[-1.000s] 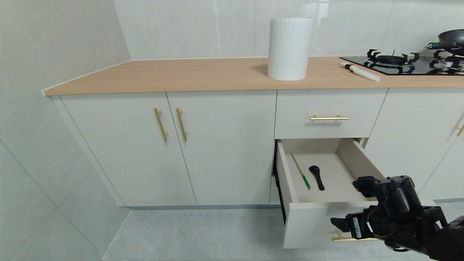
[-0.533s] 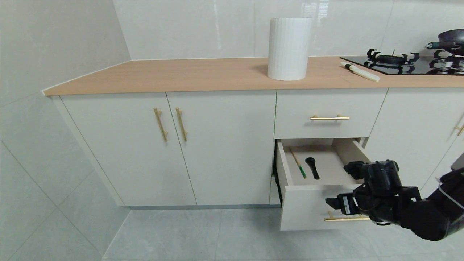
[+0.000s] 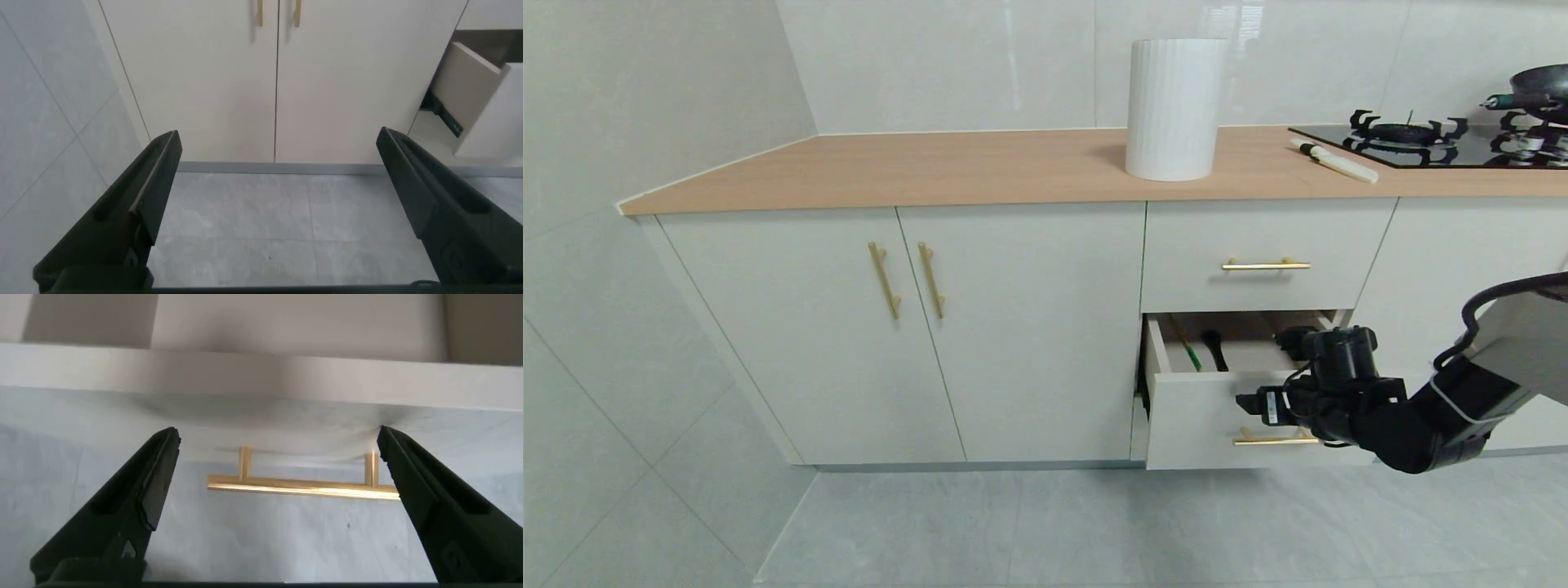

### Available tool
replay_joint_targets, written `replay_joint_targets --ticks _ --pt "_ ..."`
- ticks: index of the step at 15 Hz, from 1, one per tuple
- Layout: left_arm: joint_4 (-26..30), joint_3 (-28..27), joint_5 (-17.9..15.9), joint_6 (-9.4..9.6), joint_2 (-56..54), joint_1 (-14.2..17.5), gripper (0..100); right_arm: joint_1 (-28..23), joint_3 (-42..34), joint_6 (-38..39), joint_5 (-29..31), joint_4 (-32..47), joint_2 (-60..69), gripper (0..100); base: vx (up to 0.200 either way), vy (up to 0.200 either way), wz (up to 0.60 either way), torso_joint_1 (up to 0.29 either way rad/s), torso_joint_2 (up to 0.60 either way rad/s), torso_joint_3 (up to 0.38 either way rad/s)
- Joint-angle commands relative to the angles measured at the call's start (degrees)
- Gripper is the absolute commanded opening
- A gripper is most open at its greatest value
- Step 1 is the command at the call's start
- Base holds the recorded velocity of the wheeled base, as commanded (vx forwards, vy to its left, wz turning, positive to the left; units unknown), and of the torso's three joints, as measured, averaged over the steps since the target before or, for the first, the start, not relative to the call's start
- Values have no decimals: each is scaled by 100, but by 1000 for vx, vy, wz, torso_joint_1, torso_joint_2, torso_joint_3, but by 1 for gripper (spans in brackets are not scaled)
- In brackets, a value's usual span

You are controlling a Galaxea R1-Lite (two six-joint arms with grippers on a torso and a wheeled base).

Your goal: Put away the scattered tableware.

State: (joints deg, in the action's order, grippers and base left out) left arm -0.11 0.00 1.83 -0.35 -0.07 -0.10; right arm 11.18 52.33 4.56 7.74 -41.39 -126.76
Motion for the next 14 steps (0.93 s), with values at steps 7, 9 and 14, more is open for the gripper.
replay_joint_targets --ticks 7,9,14 --pt "2 0 2 -9 7 1 100 -283 1490 1 8 -19 -1009 100 0 0 0 0 0 0" --pt "-7 0 2 -9 7 1 100 -362 1930 1 17 -19 -1272 100 0 0 0 0 0 0" --pt "-7 0 2 0 7 1 100 -424 2264 36 26 -19 -1369 100 0 0 0 0 0 0"
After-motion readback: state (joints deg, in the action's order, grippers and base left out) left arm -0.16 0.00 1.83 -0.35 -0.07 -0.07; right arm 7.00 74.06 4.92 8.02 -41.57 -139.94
